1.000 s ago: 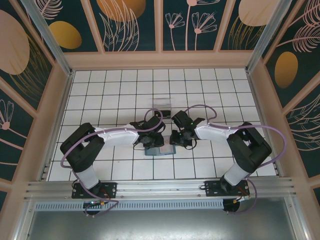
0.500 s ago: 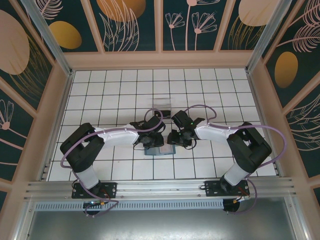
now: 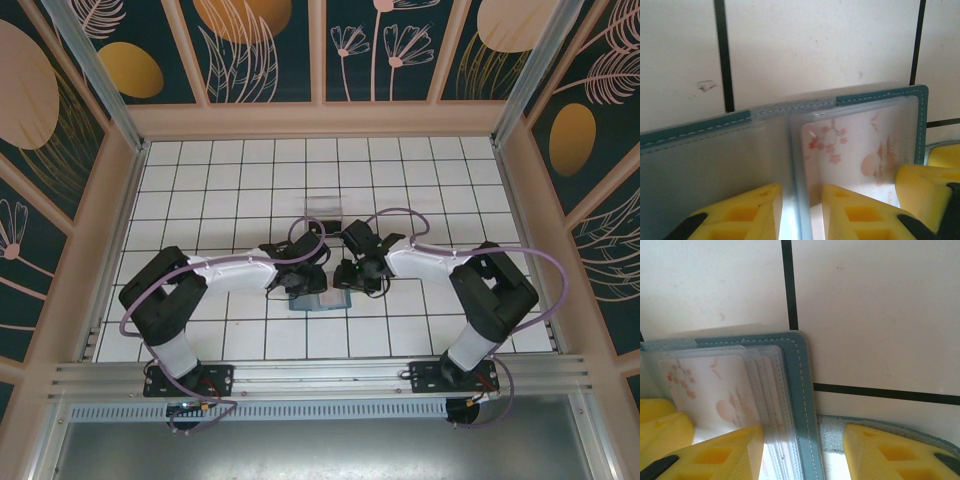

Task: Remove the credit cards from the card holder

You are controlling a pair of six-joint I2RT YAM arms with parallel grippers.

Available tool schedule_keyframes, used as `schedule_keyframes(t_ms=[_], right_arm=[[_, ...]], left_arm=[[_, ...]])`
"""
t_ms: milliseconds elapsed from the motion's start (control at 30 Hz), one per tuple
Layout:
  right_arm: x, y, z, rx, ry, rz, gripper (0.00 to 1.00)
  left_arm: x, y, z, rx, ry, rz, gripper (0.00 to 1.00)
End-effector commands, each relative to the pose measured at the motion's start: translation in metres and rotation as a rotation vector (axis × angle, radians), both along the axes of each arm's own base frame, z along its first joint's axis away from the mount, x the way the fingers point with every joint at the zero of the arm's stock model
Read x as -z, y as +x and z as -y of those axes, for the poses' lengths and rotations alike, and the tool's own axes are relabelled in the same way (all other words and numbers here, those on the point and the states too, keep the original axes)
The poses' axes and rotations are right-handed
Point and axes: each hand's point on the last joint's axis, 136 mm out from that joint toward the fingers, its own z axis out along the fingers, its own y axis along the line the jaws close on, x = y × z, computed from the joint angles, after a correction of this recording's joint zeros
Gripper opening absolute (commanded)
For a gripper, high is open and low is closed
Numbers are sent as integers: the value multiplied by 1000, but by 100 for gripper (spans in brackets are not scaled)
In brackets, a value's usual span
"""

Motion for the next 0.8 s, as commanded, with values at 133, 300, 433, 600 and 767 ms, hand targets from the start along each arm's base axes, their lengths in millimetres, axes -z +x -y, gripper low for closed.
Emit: schedule_keyframes(t_ms=[133,300,433,600,767], right_arm=[[23,-9,20,10,-177,-37,47],[25,-11,18,3,-175,-45,42],[25,-11,17,2,-172,-46,41],[24,-11,16,-3,-163,-45,40],[22,-12,16,-2,-161,-44,39]], left_arm=[[-11,0,-7,5,28,22,29],[-11,0,-1,17,0,20,29],[-10,-2,5,26,-32,12,30],[-5,-2,7,29,-35,3,30],[-4,-3,5,28,-29,-1,28]])
